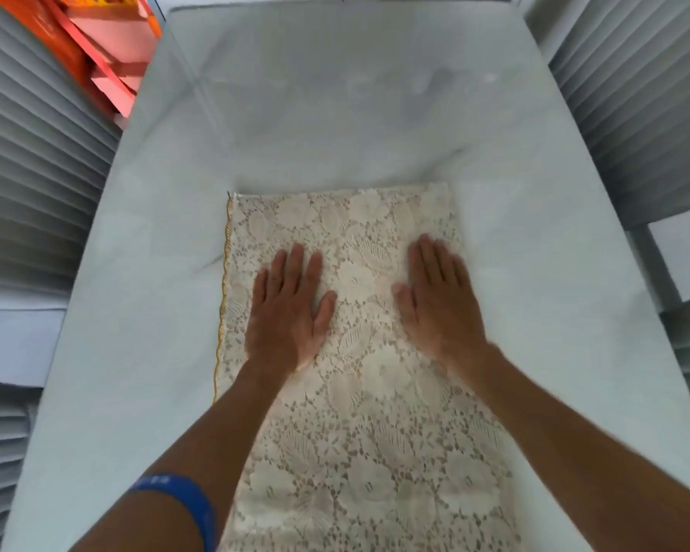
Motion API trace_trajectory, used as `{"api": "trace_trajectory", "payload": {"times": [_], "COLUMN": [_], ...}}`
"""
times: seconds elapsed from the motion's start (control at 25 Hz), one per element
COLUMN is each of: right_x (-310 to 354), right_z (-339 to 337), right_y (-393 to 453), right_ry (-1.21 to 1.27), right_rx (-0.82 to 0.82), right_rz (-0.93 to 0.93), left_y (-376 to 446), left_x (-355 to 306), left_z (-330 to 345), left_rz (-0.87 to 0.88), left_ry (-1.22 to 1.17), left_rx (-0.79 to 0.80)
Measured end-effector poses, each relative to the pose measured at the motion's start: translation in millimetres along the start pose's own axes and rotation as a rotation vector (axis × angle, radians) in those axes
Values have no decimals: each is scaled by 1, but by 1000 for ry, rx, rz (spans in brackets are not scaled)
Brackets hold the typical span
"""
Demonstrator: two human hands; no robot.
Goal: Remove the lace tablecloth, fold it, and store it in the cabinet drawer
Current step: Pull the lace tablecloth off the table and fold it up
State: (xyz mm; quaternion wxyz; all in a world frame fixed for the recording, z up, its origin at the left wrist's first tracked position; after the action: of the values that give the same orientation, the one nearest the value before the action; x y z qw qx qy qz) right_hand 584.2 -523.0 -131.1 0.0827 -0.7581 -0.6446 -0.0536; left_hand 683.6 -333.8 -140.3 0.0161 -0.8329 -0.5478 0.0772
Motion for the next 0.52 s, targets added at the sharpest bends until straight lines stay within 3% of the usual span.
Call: {"api": "trace_trajectory", "payload": {"times": [0.12, 0.32, 0.52], "right_x": [32, 30, 29], "right_z": [23, 17, 13], "right_y": [-89, -82, -87], "right_ry": [-44, -62, -36], "right_rx": [-12, 11, 35], "right_rz": [-47, 4, -16], "left_y": [-5, -14, -212], "left_x": [1, 0, 5], "left_z": [5, -5, 14], "left_rz": [2, -33, 49], "left_ry": [-2, -127, -124], "left_rx": [-1, 134, 107]}}
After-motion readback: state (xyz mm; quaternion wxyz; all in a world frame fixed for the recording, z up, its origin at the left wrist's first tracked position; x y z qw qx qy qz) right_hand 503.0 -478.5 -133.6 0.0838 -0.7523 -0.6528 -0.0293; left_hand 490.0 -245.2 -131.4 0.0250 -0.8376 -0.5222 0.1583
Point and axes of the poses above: each hand's wrist, its own y-axis towards the middle knuckle, its own z-axis out of the palm, x = y × z, the point moved 7 cm from there along y, towards the middle knuckle, and after that the axes turned 12 degrees about -z, right-handed, at the moved point
